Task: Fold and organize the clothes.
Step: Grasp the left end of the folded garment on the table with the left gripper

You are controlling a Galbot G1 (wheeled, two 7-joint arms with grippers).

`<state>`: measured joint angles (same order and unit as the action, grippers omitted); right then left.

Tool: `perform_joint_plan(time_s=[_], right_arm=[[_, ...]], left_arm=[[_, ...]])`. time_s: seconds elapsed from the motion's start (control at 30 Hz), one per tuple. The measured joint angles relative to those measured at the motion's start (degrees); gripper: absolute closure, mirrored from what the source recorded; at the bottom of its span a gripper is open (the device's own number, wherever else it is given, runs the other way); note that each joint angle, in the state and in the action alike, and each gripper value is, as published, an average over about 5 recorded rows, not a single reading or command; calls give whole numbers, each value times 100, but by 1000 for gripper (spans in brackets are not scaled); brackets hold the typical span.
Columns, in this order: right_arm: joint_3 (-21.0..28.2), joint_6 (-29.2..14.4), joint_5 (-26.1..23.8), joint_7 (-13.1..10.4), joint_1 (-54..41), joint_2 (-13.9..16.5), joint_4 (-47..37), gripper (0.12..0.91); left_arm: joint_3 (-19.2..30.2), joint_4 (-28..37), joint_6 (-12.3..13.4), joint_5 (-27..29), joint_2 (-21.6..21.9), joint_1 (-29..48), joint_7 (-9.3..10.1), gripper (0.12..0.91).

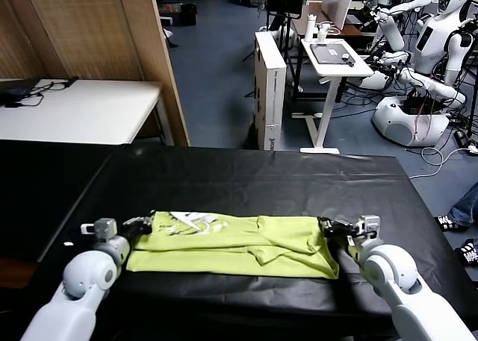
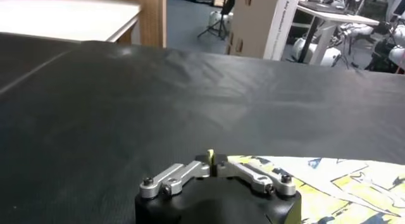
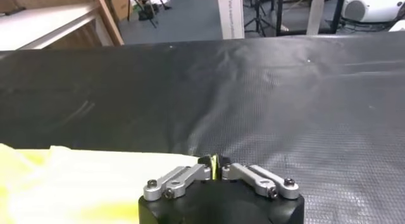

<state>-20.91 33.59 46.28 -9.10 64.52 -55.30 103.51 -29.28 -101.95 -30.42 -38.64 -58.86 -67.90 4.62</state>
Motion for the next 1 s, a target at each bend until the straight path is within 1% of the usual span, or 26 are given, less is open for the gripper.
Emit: perform_joint_plan(time_s=[0.07, 0.13, 0.17, 0.23, 0.27, 0.3, 0.37, 0.4, 0.43, 0.47, 0.5, 0.53, 0.6, 0.63, 0.7, 0.73, 0.87, 0.93, 1.0], right_arm=[[12, -30, 4, 54, -11, -6, 7, 871], [19, -113, -5, 162, -16, 1, 28, 843], [17, -176, -19, 239, -11, 10, 44, 810], [1, -320, -55, 394, 15, 41, 86, 706], [-13, -397, -75, 473, 36, 60, 111, 649], [-28, -480, -94, 543, 60, 82, 137, 574], [-65, -668, -119, 661, 116, 129, 195, 460], [-85, -775, -127, 709, 146, 154, 229, 384], [-105, -885, -127, 748, 178, 180, 262, 328], [-129, -1006, -117, 787, 213, 208, 303, 275], [-156, -1131, -102, 822, 253, 241, 352, 217], [-187, -1248, -83, 857, 300, 277, 407, 179], [-273, -1457, -38, 933, 420, 362, 545, 134], [-330, -1533, -18, 972, 495, 408, 625, 126], [-475, -1634, 11, 1047, 671, 493, 793, 121], [-558, -1668, 20, 1079, 770, 528, 876, 119], [-911, -1725, 19, 1163, 1197, 595, 1171, 119], [-1079, -1731, 15, 1181, 1403, 603, 1291, 118], [-1202, -1732, 10, 1184, 1557, 606, 1374, 118]], left_arm=[[-15, -10, 8, -10, 20, -12, -3, 883], [-20, -25, 22, -13, 30, -19, -12, 883], [-21, -32, 31, -10, 33, -18, -21, 883], [-21, -41, 60, 2, 36, -8, -39, 876], [-23, -42, 75, 8, 41, 0, -48, 856], [-28, -41, 89, 11, 49, 7, -54, 816], [-54, -37, 101, 2, 76, 14, -59, 723], [-74, -34, 99, -13, 97, 12, -61, 649], [-99, -32, 87, -43, 122, 6, -62, 592], [-128, -33, 63, -95, 157, -7, -64, 535], [-158, -40, 33, -165, 199, -24, -64, 459], [-191, -54, -11, -256, 247, -46, -58, 403], [-269, -107, -142, -514, 373, -107, -22, 277], [-314, -146, -219, -670, 449, -150, -14, 228], [-424, -241, -427, -1066, 628, -272, -63, 157], [-491, -287, -550, -1294, 725, -352, -131, 140], [-815, -378, -1030, -2116, 1056, -719, -501, 125], [-951, -375, -1148, -2347, 1135, -867, -653, 124], [-1024, -374, -1177, -2439, 1162, -959, -756, 123]])
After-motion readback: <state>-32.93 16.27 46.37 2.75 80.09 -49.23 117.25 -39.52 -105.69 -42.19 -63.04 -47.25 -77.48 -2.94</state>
